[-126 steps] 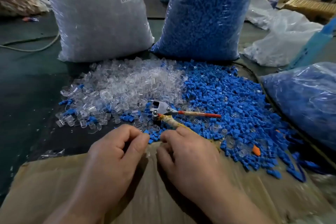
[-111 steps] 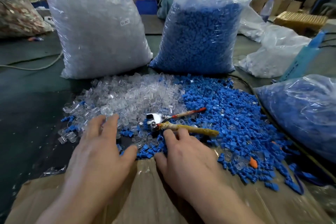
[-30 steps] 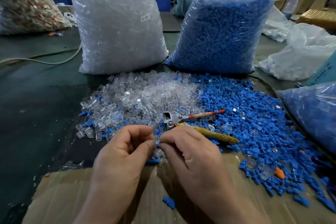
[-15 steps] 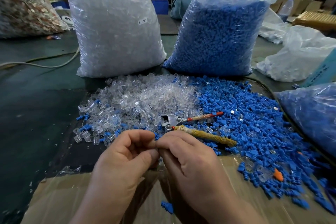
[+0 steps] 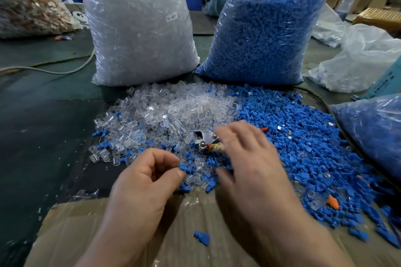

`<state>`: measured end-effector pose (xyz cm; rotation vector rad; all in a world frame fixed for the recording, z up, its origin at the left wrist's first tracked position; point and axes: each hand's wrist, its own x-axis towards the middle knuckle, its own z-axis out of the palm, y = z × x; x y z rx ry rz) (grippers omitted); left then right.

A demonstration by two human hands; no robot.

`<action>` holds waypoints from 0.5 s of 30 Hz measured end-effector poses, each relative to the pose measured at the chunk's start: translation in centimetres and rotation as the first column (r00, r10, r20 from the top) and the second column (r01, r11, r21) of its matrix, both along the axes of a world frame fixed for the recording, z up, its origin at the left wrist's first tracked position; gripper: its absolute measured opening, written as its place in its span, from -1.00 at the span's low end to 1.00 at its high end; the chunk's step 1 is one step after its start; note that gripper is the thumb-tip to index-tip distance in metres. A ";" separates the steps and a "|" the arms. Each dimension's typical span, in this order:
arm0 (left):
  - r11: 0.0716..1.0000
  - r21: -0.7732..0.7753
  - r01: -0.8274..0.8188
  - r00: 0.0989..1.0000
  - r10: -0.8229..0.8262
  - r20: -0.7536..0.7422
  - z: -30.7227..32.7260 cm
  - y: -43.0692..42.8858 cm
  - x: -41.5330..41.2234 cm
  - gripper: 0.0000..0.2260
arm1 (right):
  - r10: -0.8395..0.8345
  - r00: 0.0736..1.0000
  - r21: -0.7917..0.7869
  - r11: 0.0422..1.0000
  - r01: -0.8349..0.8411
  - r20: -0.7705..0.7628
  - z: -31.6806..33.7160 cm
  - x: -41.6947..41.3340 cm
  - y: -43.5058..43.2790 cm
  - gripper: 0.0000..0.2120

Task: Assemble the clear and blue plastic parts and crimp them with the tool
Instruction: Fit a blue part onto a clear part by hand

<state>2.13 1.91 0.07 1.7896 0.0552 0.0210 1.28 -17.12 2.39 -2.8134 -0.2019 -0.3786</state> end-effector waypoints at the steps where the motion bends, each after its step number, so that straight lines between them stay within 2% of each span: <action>1: 1.000 -0.014 -0.003 1.000 0.003 -0.004 0.0 0.1 0.0 -0.80 | -0.088 0.994 -0.051 0.995 0.085 -0.068 -0.1 0.4 -1.0 -0.26; 3: 0.999 -0.035 0.001 1.000 -0.001 -0.018 0.2 0.2 0.0 -0.78 | -0.166 0.973 -0.151 0.978 0.143 -0.159 -0.3 1.0 -2.3 -0.28; 6: 0.999 -0.041 0.009 0.999 -0.010 -0.042 0.2 0.1 0.2 -0.75 | -0.164 0.950 -0.157 0.980 0.125 -0.267 -0.4 1.8 -2.9 -0.32; 12: 0.999 -0.040 0.033 0.999 -0.035 -0.033 -0.1 -0.1 0.2 -0.76 | -0.126 0.954 -0.236 0.970 0.061 -0.273 0.3 3.5 -3.1 -0.32; 15: 0.998 -0.053 0.038 0.998 -0.040 -0.038 -0.2 -0.1 0.2 -0.77 | -0.068 0.947 -0.336 0.941 -0.044 -0.313 1.8 4.7 -3.4 -0.32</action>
